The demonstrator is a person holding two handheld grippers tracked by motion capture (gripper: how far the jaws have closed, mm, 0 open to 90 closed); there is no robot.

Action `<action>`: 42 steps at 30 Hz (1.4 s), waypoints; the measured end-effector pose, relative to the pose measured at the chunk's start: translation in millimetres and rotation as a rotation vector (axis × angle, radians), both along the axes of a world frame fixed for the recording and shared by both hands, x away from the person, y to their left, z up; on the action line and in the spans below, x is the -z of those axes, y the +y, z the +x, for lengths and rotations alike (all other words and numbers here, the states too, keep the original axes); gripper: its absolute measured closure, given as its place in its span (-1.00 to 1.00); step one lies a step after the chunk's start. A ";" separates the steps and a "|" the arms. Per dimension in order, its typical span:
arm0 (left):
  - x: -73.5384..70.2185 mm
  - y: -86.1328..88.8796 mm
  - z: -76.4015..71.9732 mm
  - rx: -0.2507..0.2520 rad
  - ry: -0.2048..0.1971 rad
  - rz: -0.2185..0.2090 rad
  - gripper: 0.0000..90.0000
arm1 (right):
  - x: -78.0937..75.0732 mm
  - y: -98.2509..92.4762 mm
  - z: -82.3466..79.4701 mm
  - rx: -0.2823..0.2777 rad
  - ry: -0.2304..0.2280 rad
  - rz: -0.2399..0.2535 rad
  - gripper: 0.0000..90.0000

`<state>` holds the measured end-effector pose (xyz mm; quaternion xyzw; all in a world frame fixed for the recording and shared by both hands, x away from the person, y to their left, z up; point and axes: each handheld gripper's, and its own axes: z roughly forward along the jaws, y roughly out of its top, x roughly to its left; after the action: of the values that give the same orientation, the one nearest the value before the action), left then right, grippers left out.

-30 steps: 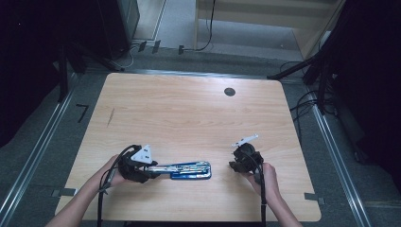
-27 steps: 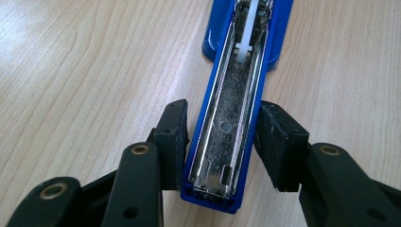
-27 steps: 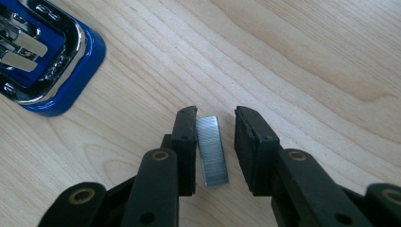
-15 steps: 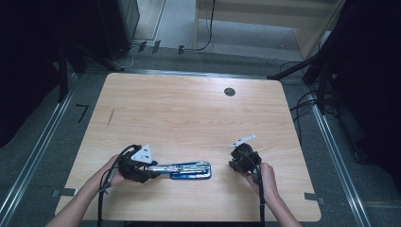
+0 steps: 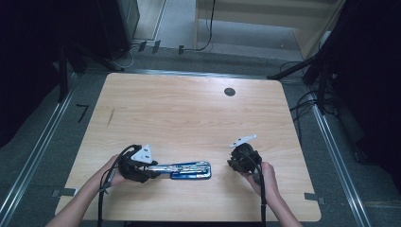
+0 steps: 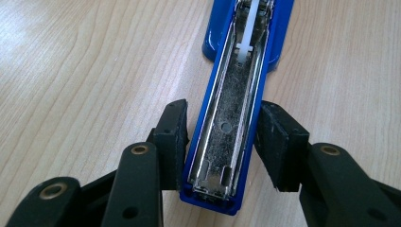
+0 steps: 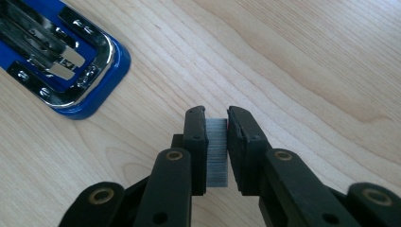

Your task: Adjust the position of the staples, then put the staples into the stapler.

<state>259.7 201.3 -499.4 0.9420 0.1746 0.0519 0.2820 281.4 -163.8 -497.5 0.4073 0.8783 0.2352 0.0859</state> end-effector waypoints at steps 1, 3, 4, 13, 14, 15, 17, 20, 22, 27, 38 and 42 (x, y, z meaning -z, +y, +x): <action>0.0 -0.1 0.0 0.000 0.000 0.000 0.26 | -0.5 1.1 -0.7 0.002 0.002 -0.002 0.76; -0.1 0.0 0.1 0.001 0.000 0.001 0.26 | -1.0 2.3 -1.2 -0.009 -0.002 0.001 0.76; -0.1 -0.1 0.2 0.001 0.001 0.002 0.26 | -1.4 2.7 -1.0 -0.020 -0.007 -0.003 0.76; 0.8 0.0 2.7 0.008 -0.002 0.004 0.25 | -2.1 3.6 -1.2 -0.029 -0.001 0.009 0.76; 0.8 0.0 2.9 0.008 -0.002 0.004 0.25 | -2.0 3.6 -1.1 -0.030 0.001 0.013 0.76; 0.9 0.0 3.1 0.009 -0.002 0.004 0.25 | -2.1 3.6 -1.1 -0.030 0.001 0.013 0.76; 1.3 -0.3 3.1 0.005 -0.001 -0.001 0.25 | -2.4 3.8 -1.2 -0.034 -0.001 0.012 0.76; 1.2 -0.3 3.5 0.009 0.000 0.001 0.25 | -2.6 5.2 -1.9 -0.043 -0.003 0.017 0.76; 1.2 -0.3 3.5 0.009 0.000 0.002 0.25 | -3.2 6.5 -2.7 -0.046 -0.005 0.015 0.76; 1.3 0.0 3.2 0.008 -0.003 0.003 0.25 | -4.9 9.9 -4.2 -0.062 -0.005 0.019 0.76; 1.1 0.3 2.6 0.007 -0.007 0.006 0.25 | -9.4 15.8 -5.2 -0.106 -0.020 0.030 0.76; 1.9 -0.8 3.4 0.009 0.001 0.007 0.25 | -13.5 17.6 -5.2 -0.121 -0.027 0.040 0.76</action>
<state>263.1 200.5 -501.3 0.9437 0.1701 0.0508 0.2791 276.2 -146.2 -484.0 0.3518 0.8952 0.2631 0.0751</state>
